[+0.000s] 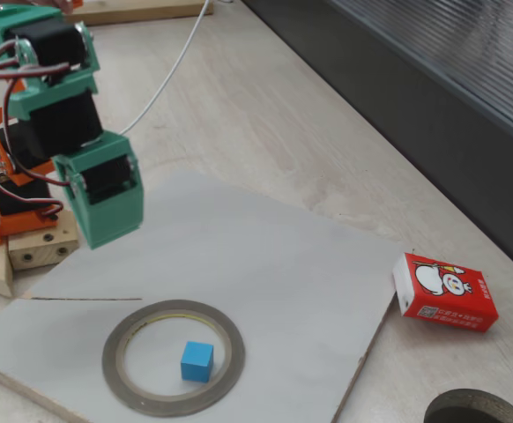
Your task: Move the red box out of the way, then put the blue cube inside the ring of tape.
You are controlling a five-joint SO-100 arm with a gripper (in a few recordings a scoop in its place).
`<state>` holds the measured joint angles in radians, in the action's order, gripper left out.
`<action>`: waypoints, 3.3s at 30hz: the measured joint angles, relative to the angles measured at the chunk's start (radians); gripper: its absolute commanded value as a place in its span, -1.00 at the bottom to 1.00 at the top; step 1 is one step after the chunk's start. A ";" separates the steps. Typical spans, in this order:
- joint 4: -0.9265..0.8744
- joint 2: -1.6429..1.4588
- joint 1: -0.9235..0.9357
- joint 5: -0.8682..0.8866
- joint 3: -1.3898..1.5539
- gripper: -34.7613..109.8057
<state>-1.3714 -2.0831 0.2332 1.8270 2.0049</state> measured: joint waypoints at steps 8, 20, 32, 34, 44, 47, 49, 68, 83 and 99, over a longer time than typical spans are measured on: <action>0.000 -0.101 0.002 0.000 0.239 -0.53; -0.288 -0.167 -0.002 0.000 0.264 -0.52; -0.311 -0.212 -0.002 0.000 0.278 -0.52; -0.311 -0.229 -0.002 0.000 0.314 -0.52; -0.311 -0.239 -0.002 0.000 0.385 -0.52; -0.311 -0.239 -0.002 0.000 0.385 -0.52; -0.311 -0.239 -0.002 0.000 0.385 -0.52; -0.308 -0.235 -0.002 0.000 0.385 -0.52; -0.308 -0.235 -0.002 0.000 0.385 -0.52; -0.308 -0.235 -0.002 0.000 0.385 -0.52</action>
<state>-1.6797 -2.3178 0.2316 1.8270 2.3899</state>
